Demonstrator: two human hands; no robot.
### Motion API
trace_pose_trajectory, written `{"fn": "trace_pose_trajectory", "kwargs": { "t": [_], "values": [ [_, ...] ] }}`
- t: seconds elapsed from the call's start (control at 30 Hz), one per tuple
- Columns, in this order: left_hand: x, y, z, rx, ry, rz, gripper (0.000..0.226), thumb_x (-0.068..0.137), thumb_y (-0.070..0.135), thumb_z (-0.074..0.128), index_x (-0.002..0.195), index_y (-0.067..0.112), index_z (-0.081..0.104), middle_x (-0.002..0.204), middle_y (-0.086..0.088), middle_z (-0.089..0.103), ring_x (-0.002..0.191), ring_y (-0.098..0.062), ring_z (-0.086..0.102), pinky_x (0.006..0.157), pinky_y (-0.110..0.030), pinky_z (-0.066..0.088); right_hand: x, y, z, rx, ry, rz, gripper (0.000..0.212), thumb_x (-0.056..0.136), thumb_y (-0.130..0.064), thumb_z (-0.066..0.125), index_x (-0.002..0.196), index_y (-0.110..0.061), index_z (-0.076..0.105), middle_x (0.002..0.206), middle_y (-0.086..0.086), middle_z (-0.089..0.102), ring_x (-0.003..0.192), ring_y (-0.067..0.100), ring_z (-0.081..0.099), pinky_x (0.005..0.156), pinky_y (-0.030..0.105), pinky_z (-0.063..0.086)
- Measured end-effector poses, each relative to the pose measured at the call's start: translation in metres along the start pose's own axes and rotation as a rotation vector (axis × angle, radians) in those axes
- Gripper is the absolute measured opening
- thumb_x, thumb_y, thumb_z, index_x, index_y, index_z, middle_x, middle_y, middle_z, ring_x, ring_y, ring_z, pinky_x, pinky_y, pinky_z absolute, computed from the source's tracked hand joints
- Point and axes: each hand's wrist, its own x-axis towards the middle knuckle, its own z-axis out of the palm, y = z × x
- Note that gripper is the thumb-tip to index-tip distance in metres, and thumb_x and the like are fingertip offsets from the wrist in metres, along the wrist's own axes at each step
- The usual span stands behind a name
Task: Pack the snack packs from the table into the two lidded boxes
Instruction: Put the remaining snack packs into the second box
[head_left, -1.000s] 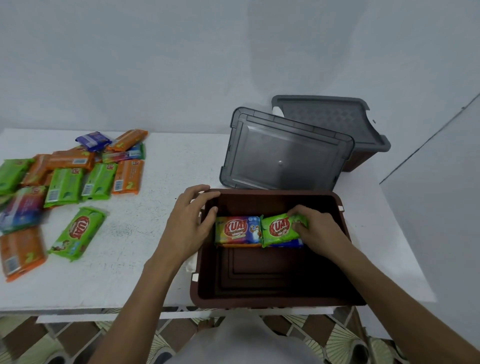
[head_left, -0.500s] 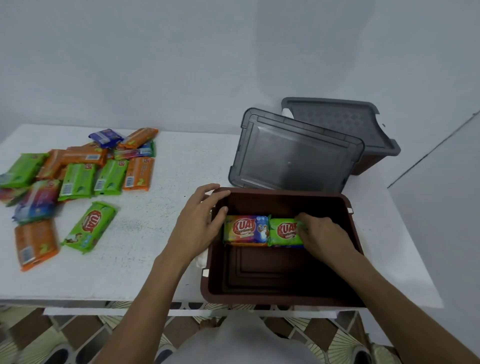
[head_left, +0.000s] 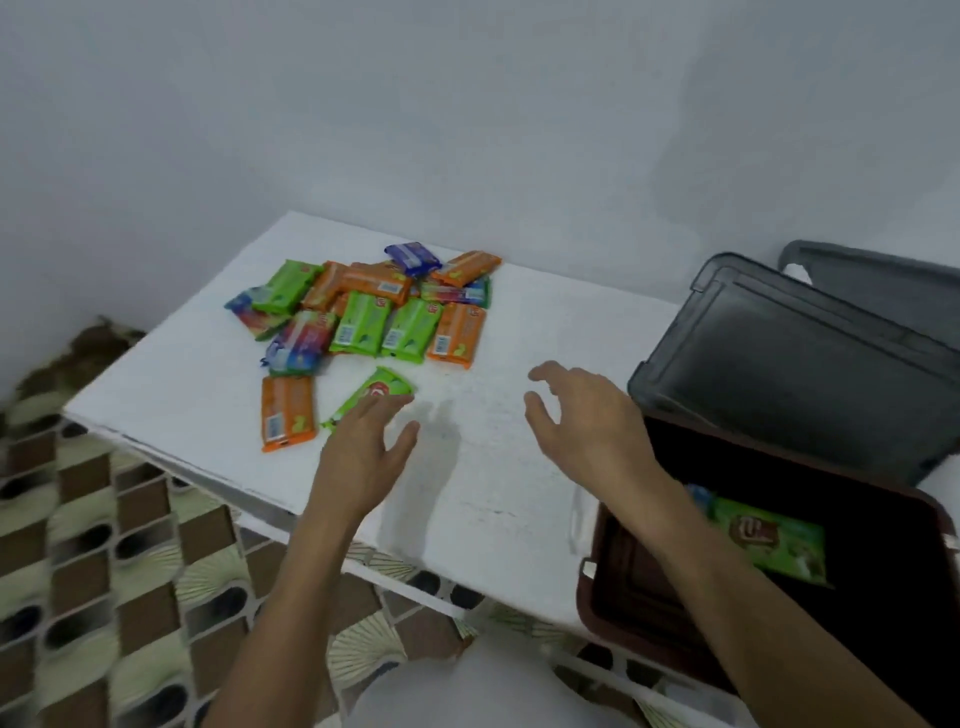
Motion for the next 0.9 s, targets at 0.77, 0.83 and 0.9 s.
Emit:
{"fn": "trace_pose_trajectory", "kwargs": {
  "t": [0.77, 0.83, 0.9],
  "values": [
    [0.007, -0.118, -0.009, 0.357, 0.211, -0.5, 0.075, 0.076, 0.061, 0.068, 0.134, 0.018, 0.05, 0.117, -0.016, 0.059, 0.103, -0.037, 0.055, 0.084, -0.048, 0.044, 0.117, -0.094, 0.149, -0.381, -0.581, -0.462, 0.072, 0.075, -0.061, 0.068, 0.137, -0.038, 0.039, 0.127, 0.011, 0.046, 0.122, 0.038, 0.036, 0.099, 0.05, 0.034],
    [0.007, -0.117, -0.009, 0.328, 0.217, -0.506, 0.072, 0.078, 0.055, 0.068, 0.136, 0.018, 0.047, 0.116, -0.016, 0.059, 0.103, -0.038, 0.055, 0.085, -0.048, 0.043, 0.115, -0.092, 0.147, -0.382, -0.551, -0.473, 0.072, 0.072, -0.061, 0.069, 0.133, -0.034, 0.041, 0.122, 0.009, 0.05, 0.119, 0.036, 0.039, 0.096, 0.049, 0.035],
    [0.008, -0.116, -0.01, 0.297, 0.222, -0.516, 0.073, 0.076, 0.051, 0.07, 0.138, 0.02, 0.045, 0.117, -0.016, 0.06, 0.104, -0.038, 0.055, 0.087, -0.049, 0.043, 0.112, -0.09, 0.144, -0.383, -0.522, -0.49, 0.072, 0.071, -0.06, 0.071, 0.13, -0.029, 0.042, 0.117, 0.008, 0.054, 0.114, 0.035, 0.044, 0.091, 0.046, 0.037]
  ]
}}
